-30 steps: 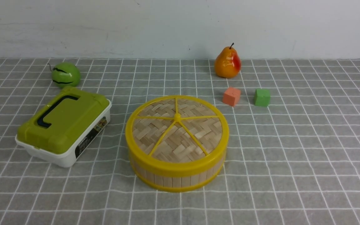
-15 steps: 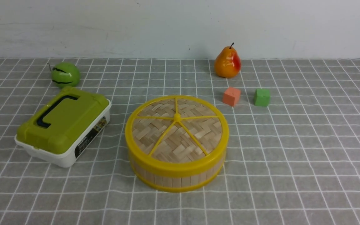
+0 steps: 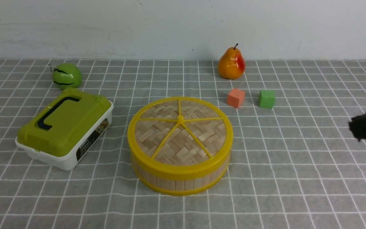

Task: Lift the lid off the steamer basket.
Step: Use the right arm to lift the lid of the steamer, then use the right arm to place the steamer lid on the table

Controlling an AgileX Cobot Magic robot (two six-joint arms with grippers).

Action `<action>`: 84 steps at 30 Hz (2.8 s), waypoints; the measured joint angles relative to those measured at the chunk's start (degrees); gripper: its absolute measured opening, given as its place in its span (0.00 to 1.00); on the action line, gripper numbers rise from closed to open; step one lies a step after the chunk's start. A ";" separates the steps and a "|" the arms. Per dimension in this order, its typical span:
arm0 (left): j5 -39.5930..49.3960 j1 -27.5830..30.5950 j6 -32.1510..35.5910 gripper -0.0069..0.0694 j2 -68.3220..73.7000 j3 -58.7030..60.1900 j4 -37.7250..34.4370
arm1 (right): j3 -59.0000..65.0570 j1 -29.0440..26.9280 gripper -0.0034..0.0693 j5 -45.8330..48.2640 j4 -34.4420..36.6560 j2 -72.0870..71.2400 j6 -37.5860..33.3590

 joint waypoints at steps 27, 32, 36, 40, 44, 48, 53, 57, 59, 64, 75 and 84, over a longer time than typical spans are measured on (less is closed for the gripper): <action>0.06 0.00 0.00 0.40 0.00 0.00 0.00 | -50.55 22.10 0.65 -3.50 -17.65 57.44 22.91; 0.06 0.00 0.00 0.40 0.00 0.00 0.00 | -51.31 22.10 0.72 -4.64 -17.65 61.61 24.11; 0.06 0.00 0.00 0.40 0.00 0.00 0.00 | -51.31 22.10 0.67 -4.64 -16.50 62.12 24.11; 0.06 0.00 0.00 0.40 0.00 0.00 0.00 | -51.33 22.10 0.56 -4.64 -14.18 62.29 24.11; 0.06 0.00 0.00 0.40 0.00 0.00 0.00 | -51.33 22.10 0.46 -4.64 -13.13 62.90 24.11; 0.06 0.00 0.00 0.40 0.00 0.00 0.00 | -51.33 22.15 0.40 -4.33 -12.88 63.17 24.11; 0.06 0.00 0.00 0.40 0.00 0.00 0.00 | -51.33 22.77 0.38 -4.25 -14.17 63.25 24.11; 0.06 0.00 0.00 0.40 0.00 0.00 0.00 | -51.59 23.43 0.38 -4.45 -15.29 63.66 24.11; 0.06 0.00 0.00 0.40 0.00 0.00 0.00 | -51.79 23.83 0.36 -4.59 -15.50 63.80 24.11; 0.06 0.00 0.00 0.40 0.00 0.00 0.00 | -51.86 23.99 0.16 -5.24 -15.77 63.82 24.11; 0.06 0.00 0.00 0.40 0.00 0.00 0.00 | -51.56 23.99 0.16 -0.97 -21.52 49.80 24.05; 0.06 0.00 0.00 0.40 0.00 0.00 0.00 | -47.07 20.50 0.16 9.00 -32.63 33.32 24.17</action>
